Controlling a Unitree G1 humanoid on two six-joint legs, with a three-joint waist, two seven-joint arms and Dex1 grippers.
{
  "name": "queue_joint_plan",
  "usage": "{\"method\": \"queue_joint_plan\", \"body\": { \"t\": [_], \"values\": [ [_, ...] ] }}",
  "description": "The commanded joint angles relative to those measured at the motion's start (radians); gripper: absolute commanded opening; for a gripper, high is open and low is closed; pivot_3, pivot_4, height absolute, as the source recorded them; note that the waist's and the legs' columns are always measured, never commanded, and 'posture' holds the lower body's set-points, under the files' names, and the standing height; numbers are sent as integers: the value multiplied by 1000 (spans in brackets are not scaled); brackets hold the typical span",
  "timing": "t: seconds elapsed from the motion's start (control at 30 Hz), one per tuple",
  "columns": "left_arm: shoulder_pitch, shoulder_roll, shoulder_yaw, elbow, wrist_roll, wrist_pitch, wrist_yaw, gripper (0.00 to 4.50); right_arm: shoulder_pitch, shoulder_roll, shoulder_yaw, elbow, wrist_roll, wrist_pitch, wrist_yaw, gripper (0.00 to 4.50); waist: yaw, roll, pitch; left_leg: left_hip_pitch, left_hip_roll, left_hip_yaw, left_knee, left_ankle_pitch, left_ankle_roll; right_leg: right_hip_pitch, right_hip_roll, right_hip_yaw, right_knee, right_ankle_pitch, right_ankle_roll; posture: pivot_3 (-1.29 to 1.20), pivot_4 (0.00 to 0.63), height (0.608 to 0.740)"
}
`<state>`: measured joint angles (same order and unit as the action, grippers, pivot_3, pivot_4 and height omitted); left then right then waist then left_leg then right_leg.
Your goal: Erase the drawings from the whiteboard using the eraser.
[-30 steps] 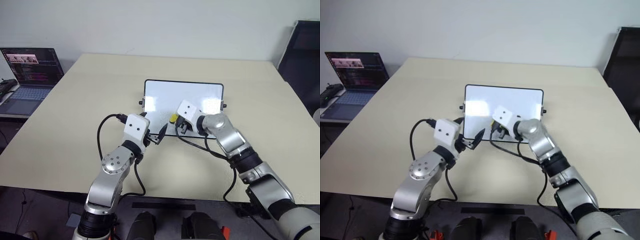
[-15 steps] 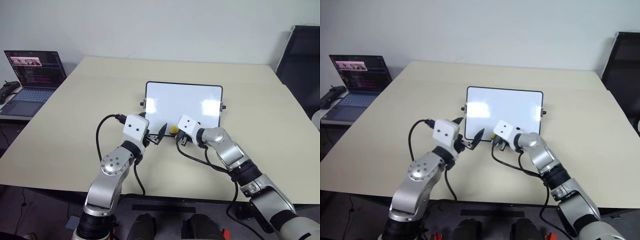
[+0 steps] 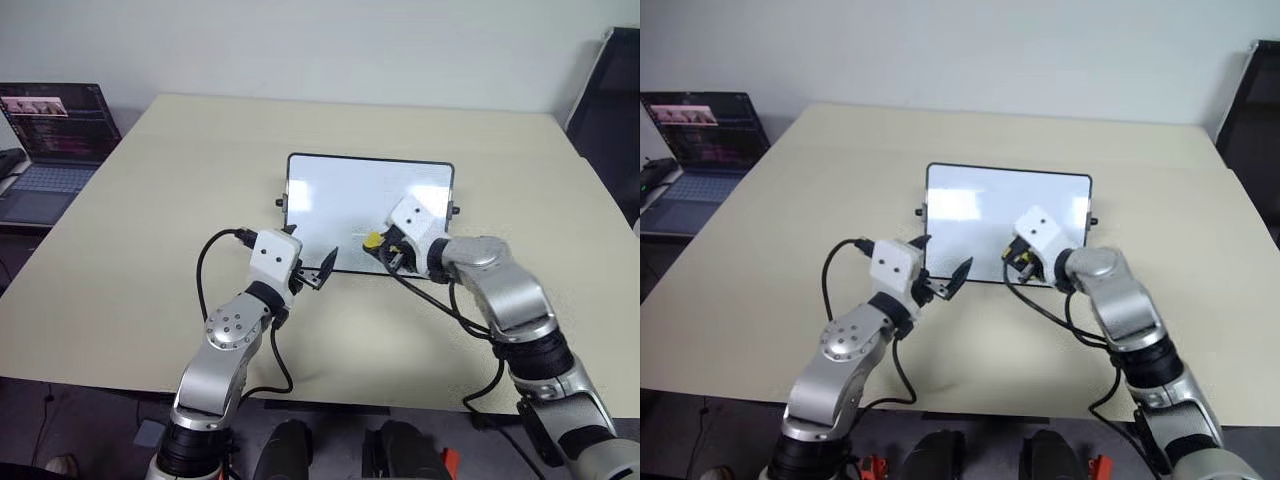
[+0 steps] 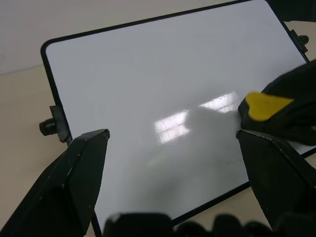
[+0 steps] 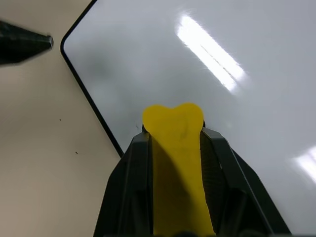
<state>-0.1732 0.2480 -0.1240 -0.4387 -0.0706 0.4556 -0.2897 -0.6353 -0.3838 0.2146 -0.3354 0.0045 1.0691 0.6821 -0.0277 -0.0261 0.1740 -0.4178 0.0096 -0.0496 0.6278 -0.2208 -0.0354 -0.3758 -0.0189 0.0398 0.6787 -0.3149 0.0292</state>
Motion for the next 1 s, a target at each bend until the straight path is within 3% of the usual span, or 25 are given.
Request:
{"method": "queue_joint_plan", "body": {
  "t": [0.03, 0.17, 0.4, 1.0],
  "values": [
    [-9, -3, -4, -21, -5, -21, -10, 4500, -29, 12, -94, -141, 45, 180, -52, 974, -1, 0, 0, 0, 0, 0, 0, 0, 0, 0, 0, 0, 0, 0, 0, 0, 150, 740],
    [-19, 3, -9, -5, -10, -32, -33, 4500, -1, 101, -250, -201, 42, 287, -178, 974, -1, 0, 0, 0, 0, 0, 0, 0, 0, 1, 0, -1, 0, 0, 0, 0, 150, 740],
    [-47, 9, 2, 17, -12, -35, -56, 4500, 114, 194, -364, -289, 44, 340, -336, 974, -1, 0, 1, 0, -1, 0, 0, 0, 0, 1, 0, 0, 0, 0, 0, 0, 150, 740],
    [-51, 12, 7, 11, -11, -21, -70, 4500, 130, 214, -361, -283, 111, 331, -440, 974, -5, 1, 1, 1, -1, 1, 0, 0, 0, 1, 1, 0, 1, 0, 0, 0, 150, 740]
  ]
}}
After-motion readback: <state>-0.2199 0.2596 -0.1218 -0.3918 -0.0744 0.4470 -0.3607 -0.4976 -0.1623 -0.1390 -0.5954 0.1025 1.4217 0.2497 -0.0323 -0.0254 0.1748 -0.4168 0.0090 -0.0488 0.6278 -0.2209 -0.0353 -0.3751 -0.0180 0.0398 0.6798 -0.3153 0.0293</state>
